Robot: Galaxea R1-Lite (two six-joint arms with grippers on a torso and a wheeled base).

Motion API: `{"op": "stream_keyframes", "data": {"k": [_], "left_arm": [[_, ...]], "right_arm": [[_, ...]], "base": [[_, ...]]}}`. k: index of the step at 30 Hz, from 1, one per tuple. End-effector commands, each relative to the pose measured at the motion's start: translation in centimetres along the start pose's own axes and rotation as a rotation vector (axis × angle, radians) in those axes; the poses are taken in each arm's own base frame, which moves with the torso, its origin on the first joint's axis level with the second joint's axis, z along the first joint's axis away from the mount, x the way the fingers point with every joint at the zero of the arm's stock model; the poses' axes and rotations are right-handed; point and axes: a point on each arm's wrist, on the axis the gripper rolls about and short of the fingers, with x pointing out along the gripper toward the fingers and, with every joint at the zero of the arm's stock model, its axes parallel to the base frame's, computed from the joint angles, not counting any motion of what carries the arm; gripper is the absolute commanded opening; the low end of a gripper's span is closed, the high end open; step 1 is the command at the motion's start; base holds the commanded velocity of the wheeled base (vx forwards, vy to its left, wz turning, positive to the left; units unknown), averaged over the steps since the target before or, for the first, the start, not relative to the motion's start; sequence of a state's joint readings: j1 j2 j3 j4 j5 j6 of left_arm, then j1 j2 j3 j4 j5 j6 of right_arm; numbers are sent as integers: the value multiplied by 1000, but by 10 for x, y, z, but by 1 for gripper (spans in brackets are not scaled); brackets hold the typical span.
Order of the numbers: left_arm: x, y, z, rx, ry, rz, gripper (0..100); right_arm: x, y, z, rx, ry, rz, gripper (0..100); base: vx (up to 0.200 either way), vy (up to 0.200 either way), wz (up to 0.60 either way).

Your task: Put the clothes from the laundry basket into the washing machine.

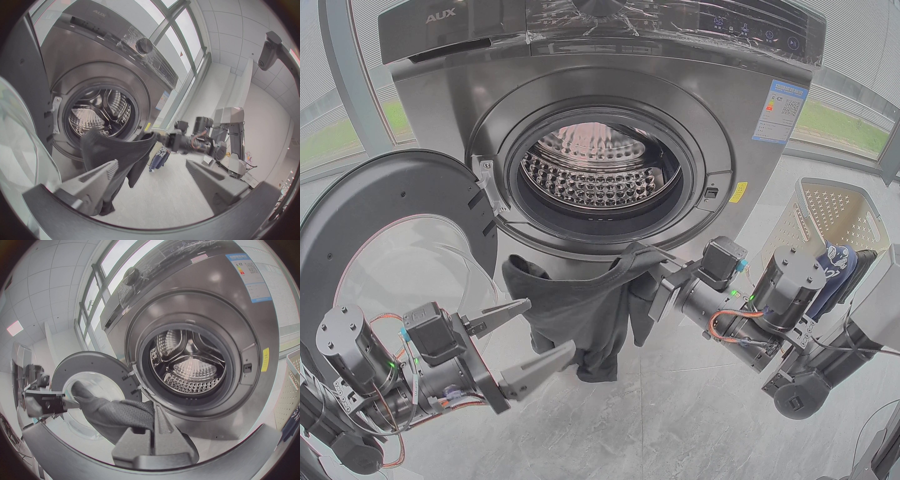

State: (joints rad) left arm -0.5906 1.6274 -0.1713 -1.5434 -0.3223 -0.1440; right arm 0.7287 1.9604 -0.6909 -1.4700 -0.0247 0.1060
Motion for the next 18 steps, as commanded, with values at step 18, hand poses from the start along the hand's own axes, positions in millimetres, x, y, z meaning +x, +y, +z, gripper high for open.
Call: {"op": "stream_keyframes", "data": {"k": [18], "left_arm": [[7, 11, -45, -28, 198, 33, 100]], "right_arm": [[-11, 6, 35, 10, -90, 17, 0]], "base": [[0, 0, 0]]}}
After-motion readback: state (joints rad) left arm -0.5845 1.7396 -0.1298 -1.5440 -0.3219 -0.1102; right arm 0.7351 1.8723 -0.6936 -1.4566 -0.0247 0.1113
